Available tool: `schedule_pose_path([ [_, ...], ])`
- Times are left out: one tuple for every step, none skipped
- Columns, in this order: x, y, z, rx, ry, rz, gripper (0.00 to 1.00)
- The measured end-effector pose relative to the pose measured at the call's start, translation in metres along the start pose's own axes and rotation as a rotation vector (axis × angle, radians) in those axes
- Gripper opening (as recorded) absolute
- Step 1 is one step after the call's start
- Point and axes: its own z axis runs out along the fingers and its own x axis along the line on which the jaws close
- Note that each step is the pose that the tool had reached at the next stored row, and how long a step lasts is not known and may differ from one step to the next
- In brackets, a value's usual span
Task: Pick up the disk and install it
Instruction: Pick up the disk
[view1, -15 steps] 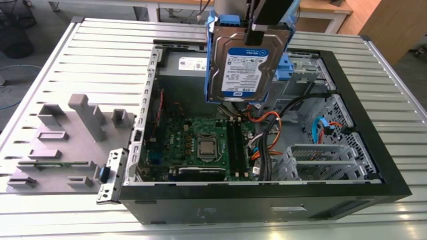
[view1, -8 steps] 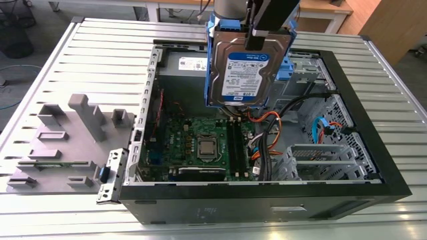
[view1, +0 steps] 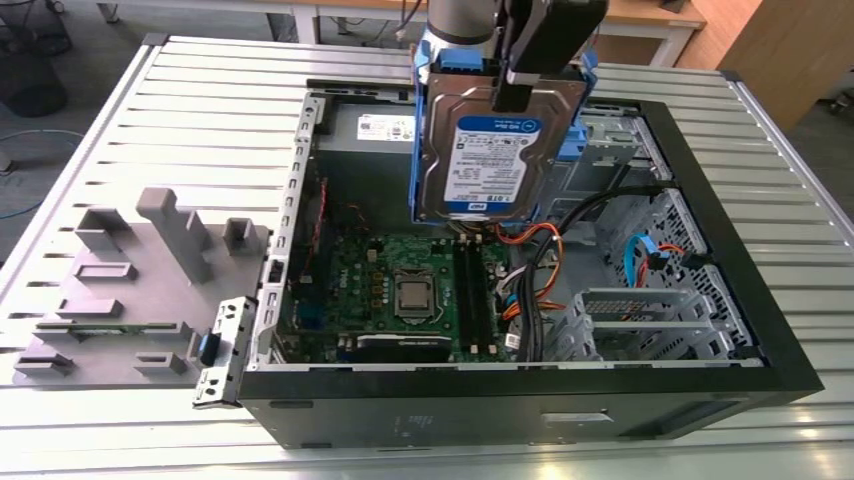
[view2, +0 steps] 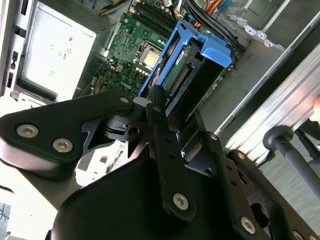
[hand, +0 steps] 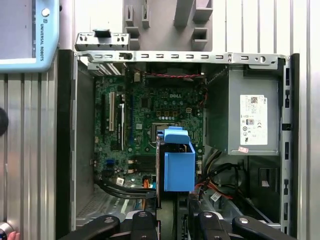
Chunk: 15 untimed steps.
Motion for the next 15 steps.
schedule_pose_path([
  [0.0016,0.0000,0.0001,0.0000,-0.0001,0.000,0.35],
  [0.0032,0.0000,0.0002,0.0000,-0.0001,0.000,0.35],
  [0.0048,-0.0001,0.0003,0.0000,0.0000,0.000,0.35],
  [0.0064,-0.0001,0.0004,0.0000,0.0000,0.000,0.35],
  [0.0081,-0.0001,0.0005,0.0000,0.0000,0.000,0.35],
  [0.0098,-0.0002,0.0006,0.0000,0.0000,0.000,0.35],
  [0.0113,-0.0002,0.0006,0.0000,0.0001,0.000,0.35],
  [0.0130,-0.0002,0.0007,0.0000,0.0000,0.000,0.35],
  [0.0146,-0.0002,0.0007,0.0000,0.0000,0.000,0.35],
  [0.0161,-0.0002,0.0009,0.0000,-0.0001,0.000,0.35],
  [0.0176,-0.0003,0.0009,0.0000,-0.0001,0.000,0.35],
  [0.0191,-0.0003,0.0010,0.0001,-0.0001,0.000,0.35],
  [0.0206,-0.0003,0.0011,0.0000,0.0000,0.000,0.35],
  [0.0219,-0.0003,0.0012,0.0000,-0.0001,0.000,0.35],
  [0.0230,-0.0004,0.0012,0.0000,0.0000,0.000,0.35],
])
